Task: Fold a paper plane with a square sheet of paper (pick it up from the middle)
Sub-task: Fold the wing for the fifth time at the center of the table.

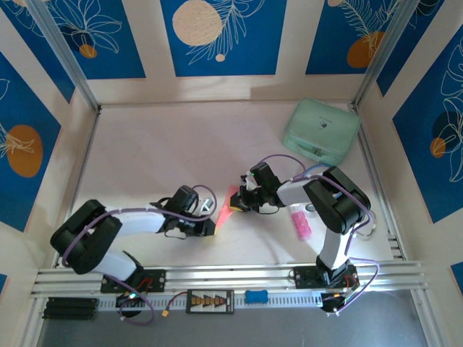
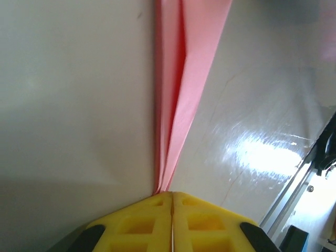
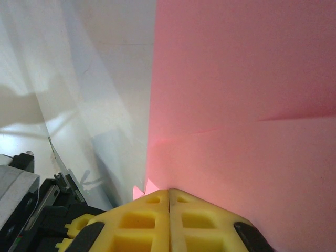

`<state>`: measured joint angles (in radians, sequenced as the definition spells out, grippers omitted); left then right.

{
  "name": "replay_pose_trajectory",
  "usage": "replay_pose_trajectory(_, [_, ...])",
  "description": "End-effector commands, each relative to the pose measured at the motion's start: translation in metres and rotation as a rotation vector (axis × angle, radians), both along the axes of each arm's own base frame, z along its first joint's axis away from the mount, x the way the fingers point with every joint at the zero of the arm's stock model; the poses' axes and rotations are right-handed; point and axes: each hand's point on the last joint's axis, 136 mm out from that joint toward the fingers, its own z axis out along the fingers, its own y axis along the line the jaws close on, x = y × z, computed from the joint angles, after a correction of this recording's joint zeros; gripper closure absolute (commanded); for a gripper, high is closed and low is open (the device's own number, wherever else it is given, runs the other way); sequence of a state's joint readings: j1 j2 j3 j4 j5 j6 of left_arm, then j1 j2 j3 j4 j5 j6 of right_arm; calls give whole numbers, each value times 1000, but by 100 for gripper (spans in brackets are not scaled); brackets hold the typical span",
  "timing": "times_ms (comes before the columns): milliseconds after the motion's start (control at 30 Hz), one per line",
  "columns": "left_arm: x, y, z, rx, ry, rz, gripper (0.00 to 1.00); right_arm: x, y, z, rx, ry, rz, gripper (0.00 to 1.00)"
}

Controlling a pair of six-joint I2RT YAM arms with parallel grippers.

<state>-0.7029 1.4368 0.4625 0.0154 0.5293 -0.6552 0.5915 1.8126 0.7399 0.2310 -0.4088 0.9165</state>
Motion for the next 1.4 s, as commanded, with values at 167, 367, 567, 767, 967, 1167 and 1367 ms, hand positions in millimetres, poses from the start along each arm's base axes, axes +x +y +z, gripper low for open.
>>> replay_pose_trajectory(167, [-1, 17, 20, 51, -62, 42, 94, -11, -20, -32, -124, 78, -36, 91])
replay_pose_trajectory(367, [30, -10, 54, -42, -183, 28, 95, -11, -20, -30, -121, 78, -39, 92])
replay_pose_trajectory(567, [60, -47, 58, -114, -185, 1, 94, -11, -20, -29, -116, 78, -37, 91])
replay_pose_trajectory(767, [79, -63, 43, -109, -184, 2, 93, -11, -19, -28, -113, 80, -41, 91])
replay_pose_trajectory(967, [70, -51, 6, -8, -117, -7, 96, -10, -17, -24, -100, 78, -38, 91])
replay_pose_trajectory(1167, [46, -26, -28, 89, -41, -14, 98, -4, -12, -11, -71, 60, -33, 91])
replay_pose_trajectory(1367, [36, -14, -39, 130, -20, -9, 100, 10, -16, 17, -57, -4, -46, 89])
